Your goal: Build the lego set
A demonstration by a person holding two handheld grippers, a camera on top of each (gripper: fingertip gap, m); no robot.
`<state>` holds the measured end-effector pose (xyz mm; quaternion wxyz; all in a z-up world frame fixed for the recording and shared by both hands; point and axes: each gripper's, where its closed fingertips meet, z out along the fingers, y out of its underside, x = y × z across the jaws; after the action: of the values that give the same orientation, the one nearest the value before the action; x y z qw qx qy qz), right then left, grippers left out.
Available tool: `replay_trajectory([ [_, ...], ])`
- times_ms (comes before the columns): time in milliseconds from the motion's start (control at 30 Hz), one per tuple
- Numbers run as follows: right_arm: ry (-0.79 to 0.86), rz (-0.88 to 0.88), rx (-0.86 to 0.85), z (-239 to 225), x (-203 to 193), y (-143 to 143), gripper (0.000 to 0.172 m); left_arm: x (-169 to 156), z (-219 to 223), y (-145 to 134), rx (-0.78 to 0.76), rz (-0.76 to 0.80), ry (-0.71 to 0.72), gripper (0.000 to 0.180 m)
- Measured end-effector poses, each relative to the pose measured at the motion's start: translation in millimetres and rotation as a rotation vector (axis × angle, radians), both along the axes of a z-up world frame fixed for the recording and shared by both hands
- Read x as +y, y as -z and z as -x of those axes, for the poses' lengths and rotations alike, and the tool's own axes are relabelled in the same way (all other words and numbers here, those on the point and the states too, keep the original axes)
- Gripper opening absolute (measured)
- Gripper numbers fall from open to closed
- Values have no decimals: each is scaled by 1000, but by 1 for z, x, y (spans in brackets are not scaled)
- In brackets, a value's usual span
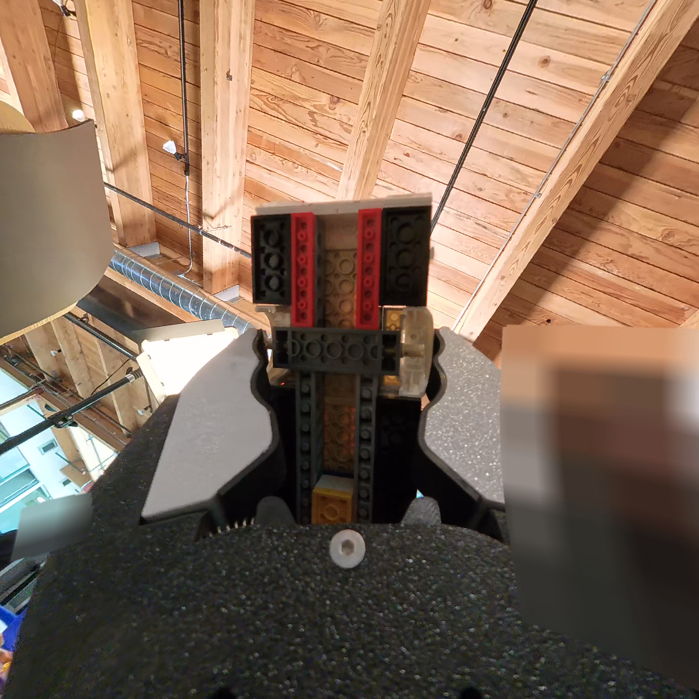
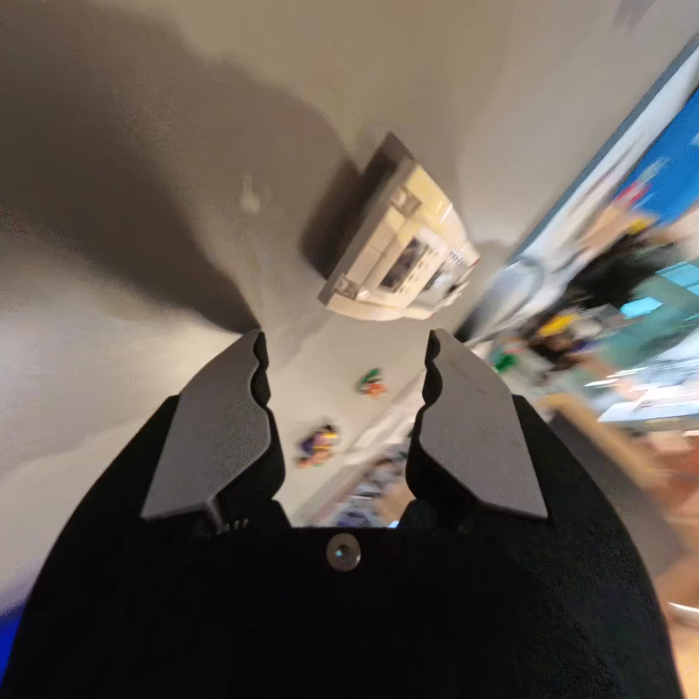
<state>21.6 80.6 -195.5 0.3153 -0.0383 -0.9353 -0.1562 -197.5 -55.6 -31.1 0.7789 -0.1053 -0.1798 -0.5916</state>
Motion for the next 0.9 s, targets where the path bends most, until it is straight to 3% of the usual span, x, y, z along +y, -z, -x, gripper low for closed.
replay_trajectory([
  [133, 486, 589, -103, -15, -9, 2, 86, -1, 0, -1, 12, 5, -18, 83],
  [267, 904, 1030, -41, -1, -13, -2, 95, -1, 0, -1, 16, 5, -25, 83],
  [367, 1044, 1258, 22, 23, -28, -7, 101, -1, -1, -1, 22, 6, -27, 83],
  [500, 1095, 1262, 183, 59, -24, 0, 103, -3, -2, -1, 23, 4, -31, 83],
  [600, 1050, 1128, 146, 62, -17, 13, 92, -4, -3, 0, 23, 9, -31, 83],
  [800, 837, 835, -32, 33, 11, 7, 97, -3, -5, -1, 38, 10, -32, 83],
  [900, 905, 884, -9, 34, 16, -3, 95, -3, -4, -1, 37, 10, -33, 83],
])
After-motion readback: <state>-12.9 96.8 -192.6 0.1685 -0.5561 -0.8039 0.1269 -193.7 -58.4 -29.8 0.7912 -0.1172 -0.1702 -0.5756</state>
